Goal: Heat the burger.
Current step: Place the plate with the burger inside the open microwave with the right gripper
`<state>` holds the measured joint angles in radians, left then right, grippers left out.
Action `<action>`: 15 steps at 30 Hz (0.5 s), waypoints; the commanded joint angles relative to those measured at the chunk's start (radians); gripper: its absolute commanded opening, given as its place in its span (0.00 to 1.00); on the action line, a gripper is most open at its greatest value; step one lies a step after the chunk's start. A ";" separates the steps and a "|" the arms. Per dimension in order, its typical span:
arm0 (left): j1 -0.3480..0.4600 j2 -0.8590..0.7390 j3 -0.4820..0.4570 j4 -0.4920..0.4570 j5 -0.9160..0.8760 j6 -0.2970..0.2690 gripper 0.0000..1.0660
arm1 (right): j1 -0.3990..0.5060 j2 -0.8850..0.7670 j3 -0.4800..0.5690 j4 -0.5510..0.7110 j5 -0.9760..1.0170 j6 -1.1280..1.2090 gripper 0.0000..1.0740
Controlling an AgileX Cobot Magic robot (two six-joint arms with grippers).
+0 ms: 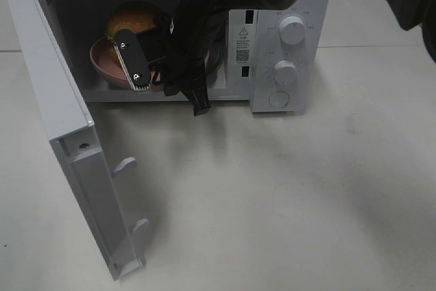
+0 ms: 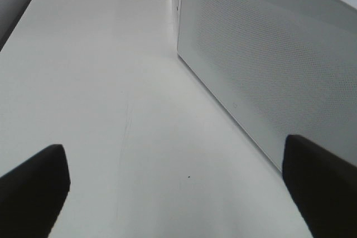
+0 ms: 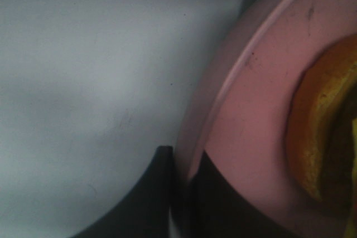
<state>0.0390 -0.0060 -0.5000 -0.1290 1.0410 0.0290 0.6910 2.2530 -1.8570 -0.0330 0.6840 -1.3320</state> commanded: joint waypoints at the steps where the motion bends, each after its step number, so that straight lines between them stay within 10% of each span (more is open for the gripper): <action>1: -0.003 -0.025 0.004 0.001 -0.008 -0.004 0.92 | -0.004 0.020 -0.060 -0.011 -0.043 0.005 0.00; 15: -0.003 -0.025 0.004 0.001 -0.008 -0.004 0.92 | -0.027 0.111 -0.187 -0.072 -0.044 0.038 0.03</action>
<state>0.0390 -0.0060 -0.5000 -0.1290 1.0410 0.0290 0.6710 2.3740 -2.0160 -0.0860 0.6930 -1.3030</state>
